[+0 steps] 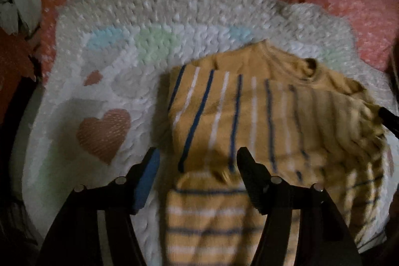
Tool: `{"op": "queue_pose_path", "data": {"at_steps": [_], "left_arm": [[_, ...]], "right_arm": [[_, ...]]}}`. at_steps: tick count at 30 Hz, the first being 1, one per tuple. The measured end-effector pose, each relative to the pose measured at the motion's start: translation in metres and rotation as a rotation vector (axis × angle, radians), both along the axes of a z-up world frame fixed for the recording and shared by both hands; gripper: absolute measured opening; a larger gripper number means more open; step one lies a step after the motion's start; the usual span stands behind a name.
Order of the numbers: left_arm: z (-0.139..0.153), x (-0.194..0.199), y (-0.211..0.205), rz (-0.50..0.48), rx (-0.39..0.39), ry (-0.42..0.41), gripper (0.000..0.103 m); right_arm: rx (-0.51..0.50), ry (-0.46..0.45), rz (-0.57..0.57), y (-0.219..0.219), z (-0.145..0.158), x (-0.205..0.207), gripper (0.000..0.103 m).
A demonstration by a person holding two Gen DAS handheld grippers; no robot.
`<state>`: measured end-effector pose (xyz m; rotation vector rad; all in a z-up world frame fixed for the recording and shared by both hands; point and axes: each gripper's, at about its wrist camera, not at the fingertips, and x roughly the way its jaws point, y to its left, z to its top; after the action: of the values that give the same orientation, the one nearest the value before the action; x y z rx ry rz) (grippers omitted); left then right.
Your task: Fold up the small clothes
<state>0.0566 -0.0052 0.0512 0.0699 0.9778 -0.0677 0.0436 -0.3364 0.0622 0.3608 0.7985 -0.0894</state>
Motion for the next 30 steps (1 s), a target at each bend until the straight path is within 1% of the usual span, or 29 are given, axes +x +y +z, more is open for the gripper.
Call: {"op": "queue_pose_path", "data": {"at_steps": [3, 7, 10, 13, 15, 19, 21, 25, 30], "left_arm": [[0.022, -0.037, -0.005, -0.021, -0.001, -0.064, 0.064], [0.045, -0.084, -0.012, -0.036, -0.017, -0.118, 0.065], [0.053, -0.109, -0.017, -0.047, -0.037, -0.117, 0.068], [0.053, -0.13, -0.022, -0.056, -0.064, -0.088, 0.068], [0.052, -0.138, -0.024, -0.061, -0.075, -0.079, 0.068], [0.054, -0.156, -0.032, -0.072, -0.057, -0.086, 0.068], [0.055, -0.162, -0.036, -0.084, -0.045, -0.092, 0.068], [0.057, -0.169, -0.048, -0.113, -0.018, -0.106, 0.068], [0.055, -0.171, -0.055, -0.134, -0.024, -0.1, 0.068]], "right_arm": [[0.004, -0.002, 0.023, 0.013, 0.007, -0.022, 0.054], [-0.059, -0.011, 0.052, 0.038, 0.017, -0.057, 0.059], [-0.103, -0.02, 0.071, 0.056, 0.017, -0.086, 0.066], [-0.132, -0.005, 0.096, 0.07, 0.012, -0.107, 0.066], [-0.152, -0.002, 0.11, 0.077, 0.01, -0.115, 0.066], [-0.227, -0.026, 0.127, 0.086, 0.013, -0.124, 0.066], [-0.245, -0.039, 0.128, 0.086, 0.014, -0.125, 0.067], [-0.235, -0.037, 0.123, 0.082, 0.013, -0.122, 0.068], [-0.228, -0.023, 0.116, 0.077, 0.01, -0.12, 0.068]]}}
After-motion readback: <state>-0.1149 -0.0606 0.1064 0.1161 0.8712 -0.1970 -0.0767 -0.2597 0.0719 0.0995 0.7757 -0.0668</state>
